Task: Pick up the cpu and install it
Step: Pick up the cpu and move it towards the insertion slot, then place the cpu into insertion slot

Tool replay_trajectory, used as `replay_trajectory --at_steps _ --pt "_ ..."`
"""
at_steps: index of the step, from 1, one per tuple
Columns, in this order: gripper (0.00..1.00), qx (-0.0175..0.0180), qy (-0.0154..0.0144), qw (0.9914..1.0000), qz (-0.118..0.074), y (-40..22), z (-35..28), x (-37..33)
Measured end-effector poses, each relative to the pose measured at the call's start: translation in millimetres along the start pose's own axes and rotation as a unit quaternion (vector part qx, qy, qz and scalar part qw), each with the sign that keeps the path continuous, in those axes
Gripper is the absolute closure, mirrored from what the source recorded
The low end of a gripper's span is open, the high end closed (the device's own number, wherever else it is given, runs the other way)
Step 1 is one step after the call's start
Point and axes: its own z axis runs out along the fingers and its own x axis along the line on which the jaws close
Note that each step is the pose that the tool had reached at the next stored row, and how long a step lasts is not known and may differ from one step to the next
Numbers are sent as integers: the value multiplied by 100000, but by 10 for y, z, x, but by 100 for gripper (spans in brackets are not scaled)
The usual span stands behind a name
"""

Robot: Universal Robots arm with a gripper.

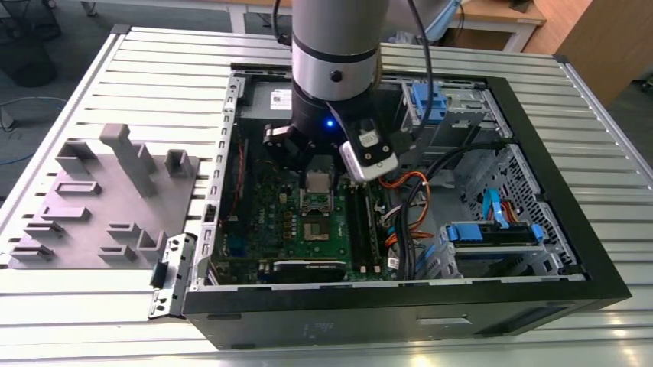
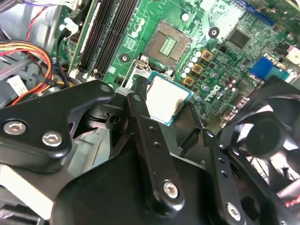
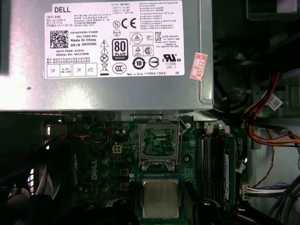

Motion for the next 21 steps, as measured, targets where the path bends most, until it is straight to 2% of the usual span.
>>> replay_trajectory --at_steps 4,16,21 --pt "53 -9 -5 100000 -4 -3 53 -1" --pt "53 -5 -2 100000 -4 -3 64 -1" --pt "53 -9 -5 100000 -12 -4 95 1"
